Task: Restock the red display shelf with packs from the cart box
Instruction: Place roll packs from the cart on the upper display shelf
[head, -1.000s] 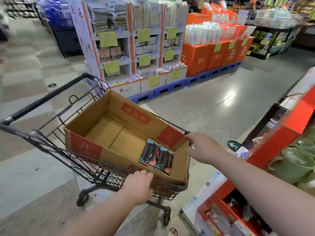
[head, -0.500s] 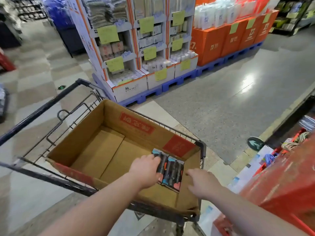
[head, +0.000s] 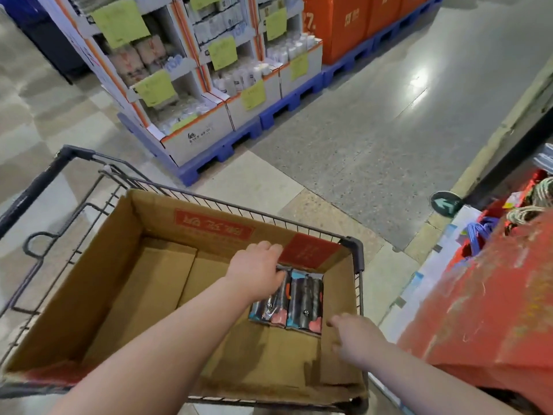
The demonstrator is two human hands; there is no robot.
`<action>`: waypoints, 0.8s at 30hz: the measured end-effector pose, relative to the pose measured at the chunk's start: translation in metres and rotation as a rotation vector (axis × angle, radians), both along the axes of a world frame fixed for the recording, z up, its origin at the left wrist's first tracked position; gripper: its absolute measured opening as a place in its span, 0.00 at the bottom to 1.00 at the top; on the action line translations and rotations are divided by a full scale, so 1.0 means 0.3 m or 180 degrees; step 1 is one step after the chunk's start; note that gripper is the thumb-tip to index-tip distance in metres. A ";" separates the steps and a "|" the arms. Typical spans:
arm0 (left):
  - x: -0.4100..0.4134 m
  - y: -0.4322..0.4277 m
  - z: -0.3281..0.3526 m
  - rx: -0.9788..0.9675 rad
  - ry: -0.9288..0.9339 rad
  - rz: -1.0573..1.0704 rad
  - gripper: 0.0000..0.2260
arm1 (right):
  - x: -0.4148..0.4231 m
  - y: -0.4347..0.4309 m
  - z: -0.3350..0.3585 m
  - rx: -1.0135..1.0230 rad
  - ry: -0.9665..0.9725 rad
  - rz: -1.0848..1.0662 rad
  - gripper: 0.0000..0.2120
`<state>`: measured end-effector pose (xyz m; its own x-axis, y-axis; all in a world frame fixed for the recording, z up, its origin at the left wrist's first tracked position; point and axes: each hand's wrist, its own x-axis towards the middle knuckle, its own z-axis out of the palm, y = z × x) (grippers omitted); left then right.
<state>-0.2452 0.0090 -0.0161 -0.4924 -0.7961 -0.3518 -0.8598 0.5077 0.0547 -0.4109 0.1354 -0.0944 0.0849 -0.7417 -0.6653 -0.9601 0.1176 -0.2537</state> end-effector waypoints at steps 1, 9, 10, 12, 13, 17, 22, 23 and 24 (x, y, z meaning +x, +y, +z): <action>0.006 -0.015 -0.026 0.0083 -0.0023 -0.0030 0.21 | 0.002 -0.015 -0.013 0.0017 -0.0018 -0.0074 0.20; 0.076 -0.144 -0.299 0.0957 -0.0496 -0.0130 0.24 | 0.038 -0.168 -0.138 0.0126 -0.0063 -0.0603 0.17; 0.086 -0.157 -0.338 0.1071 -0.0549 -0.0104 0.24 | 0.044 -0.186 -0.164 0.0168 -0.0056 -0.0649 0.17; 0.107 -0.172 -0.412 0.1273 -0.0594 -0.0036 0.26 | 0.057 -0.218 -0.223 0.0254 -0.0030 -0.0706 0.17; 0.118 -0.180 -0.449 0.1340 -0.0610 -0.0011 0.26 | 0.065 -0.232 -0.254 0.0311 -0.0028 -0.0739 0.16; 0.155 -0.207 -0.589 0.1587 -0.0582 0.0239 0.31 | 0.098 -0.282 -0.398 0.0601 -0.0157 -0.0982 0.18; 0.173 -0.233 -0.739 0.2072 -0.0401 0.1177 0.28 | 0.139 -0.330 -0.573 0.1009 -0.0477 -0.1489 0.26; 0.173 -0.237 -0.768 0.2175 -0.0260 0.1425 0.25 | 0.145 -0.336 -0.602 0.1076 -0.0541 -0.1635 0.28; 0.174 -0.240 -0.798 0.2276 -0.0135 0.1638 0.22 | 0.151 -0.341 -0.633 0.1134 -0.0607 -0.1796 0.30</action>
<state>-0.1930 -0.0629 -0.2555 -0.1087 -0.4979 -0.8604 -0.9809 -0.0866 0.1741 -0.3657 0.0331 -0.2842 -0.1098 -0.4460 -0.8883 -0.6701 0.6933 -0.2652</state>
